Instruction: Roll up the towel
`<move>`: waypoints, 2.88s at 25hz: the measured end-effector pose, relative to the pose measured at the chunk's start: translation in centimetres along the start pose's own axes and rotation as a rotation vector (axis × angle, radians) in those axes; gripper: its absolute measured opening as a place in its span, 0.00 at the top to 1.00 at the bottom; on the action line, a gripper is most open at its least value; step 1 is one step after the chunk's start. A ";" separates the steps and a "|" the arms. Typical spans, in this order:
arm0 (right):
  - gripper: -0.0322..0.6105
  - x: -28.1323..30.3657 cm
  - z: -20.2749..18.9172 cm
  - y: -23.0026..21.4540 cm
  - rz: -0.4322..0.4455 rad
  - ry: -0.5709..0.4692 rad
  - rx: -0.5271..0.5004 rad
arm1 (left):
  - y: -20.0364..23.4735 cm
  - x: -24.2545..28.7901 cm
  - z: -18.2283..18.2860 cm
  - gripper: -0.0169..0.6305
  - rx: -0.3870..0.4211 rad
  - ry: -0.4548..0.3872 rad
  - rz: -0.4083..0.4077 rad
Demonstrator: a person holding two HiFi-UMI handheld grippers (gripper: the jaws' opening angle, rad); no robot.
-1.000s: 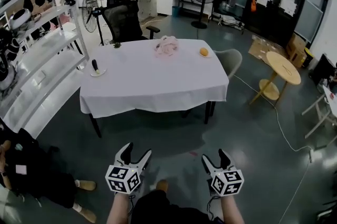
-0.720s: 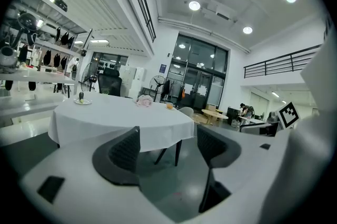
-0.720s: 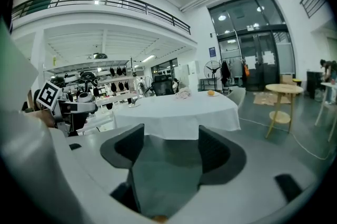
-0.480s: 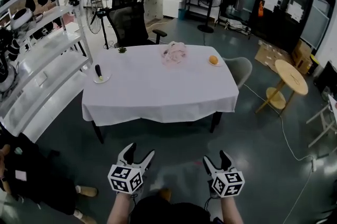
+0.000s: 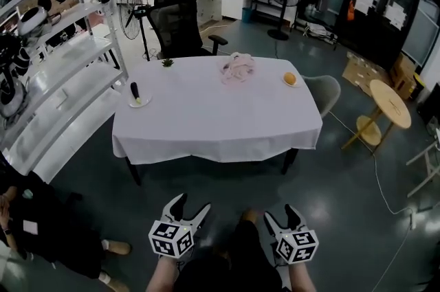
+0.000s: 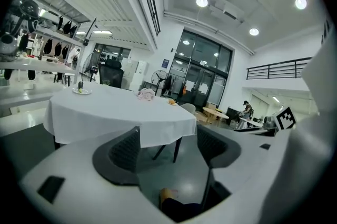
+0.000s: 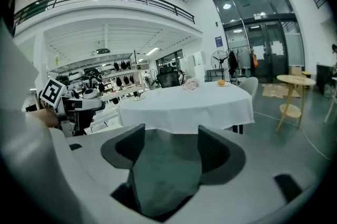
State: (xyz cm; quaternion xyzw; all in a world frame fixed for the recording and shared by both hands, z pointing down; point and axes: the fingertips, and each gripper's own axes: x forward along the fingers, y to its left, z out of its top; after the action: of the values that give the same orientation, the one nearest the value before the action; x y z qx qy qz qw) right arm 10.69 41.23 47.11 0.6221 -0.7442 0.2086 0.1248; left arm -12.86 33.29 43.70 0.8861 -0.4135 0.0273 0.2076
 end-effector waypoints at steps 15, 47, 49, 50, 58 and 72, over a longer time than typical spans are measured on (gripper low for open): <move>0.48 8.5 5.6 -5.0 0.061 0.012 -0.008 | 2.0 9.9 3.7 0.43 0.011 0.014 0.025; 0.49 27.8 16.8 -19.0 0.226 0.094 -0.094 | 7.1 29.4 7.3 0.43 -0.087 0.032 0.240; 0.49 28.5 16.9 -18.8 0.235 0.100 -0.095 | 7.5 29.8 7.2 0.43 -0.086 0.045 0.243; 0.49 28.7 17.1 -18.8 0.236 0.102 -0.095 | 7.7 30.2 7.4 0.43 -0.085 0.047 0.242; 0.49 32.1 20.9 -21.7 0.173 0.078 -0.098 | 10.1 35.5 11.8 0.43 -0.038 0.040 0.189; 0.50 44.3 31.7 -26.0 0.122 0.043 -0.101 | 17.0 46.9 21.6 0.43 0.083 0.076 0.058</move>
State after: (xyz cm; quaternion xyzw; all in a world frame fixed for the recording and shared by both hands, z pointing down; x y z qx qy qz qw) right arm 29.83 -15.84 42.92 0.5639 -0.7875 0.1915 0.1590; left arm 2.60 -18.72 40.21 0.8798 -0.4295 0.0841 0.1854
